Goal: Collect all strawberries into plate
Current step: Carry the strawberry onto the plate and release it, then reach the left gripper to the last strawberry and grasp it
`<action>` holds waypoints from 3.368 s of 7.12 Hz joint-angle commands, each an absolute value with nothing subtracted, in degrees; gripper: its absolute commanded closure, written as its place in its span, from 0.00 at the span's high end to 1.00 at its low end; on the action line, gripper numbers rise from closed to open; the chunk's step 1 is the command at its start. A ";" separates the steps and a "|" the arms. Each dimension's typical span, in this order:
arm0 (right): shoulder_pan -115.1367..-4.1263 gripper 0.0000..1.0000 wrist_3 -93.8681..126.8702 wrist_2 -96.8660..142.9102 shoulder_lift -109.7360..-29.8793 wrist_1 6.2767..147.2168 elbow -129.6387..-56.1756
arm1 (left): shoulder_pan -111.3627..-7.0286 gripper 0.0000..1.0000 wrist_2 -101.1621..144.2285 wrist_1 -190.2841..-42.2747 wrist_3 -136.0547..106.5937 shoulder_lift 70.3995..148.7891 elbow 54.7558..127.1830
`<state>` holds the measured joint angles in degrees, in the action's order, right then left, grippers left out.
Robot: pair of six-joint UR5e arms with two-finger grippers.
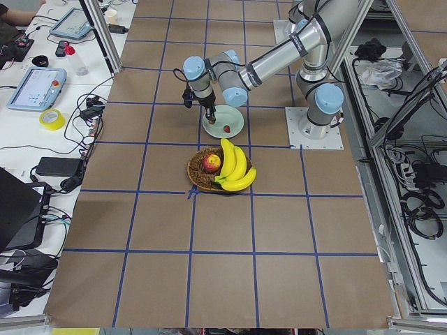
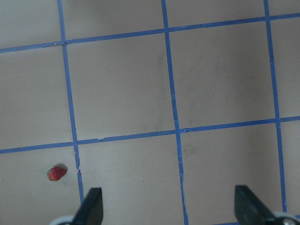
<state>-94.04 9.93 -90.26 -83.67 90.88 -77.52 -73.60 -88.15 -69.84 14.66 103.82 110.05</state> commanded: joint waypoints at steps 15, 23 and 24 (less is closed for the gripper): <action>-94.04 1.00 9.93 -90.26 -83.67 90.70 -77.61 | -104.85 1.00 -82.71 -45.88 -10.90 112.93 110.12; -94.04 1.00 9.93 -90.26 -83.76 90.62 -77.52 | -106.52 0.00 -83.40 -45.87 -9.06 113.48 107.68; -94.04 1.00 9.93 -90.26 -83.67 90.70 -77.61 | -104.96 0.00 -84.80 -50.14 -8.36 112.25 106.71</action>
<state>-94.04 9.93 -90.27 -83.72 90.63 -77.58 -106.15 -83.50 -46.75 -9.19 113.56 108.11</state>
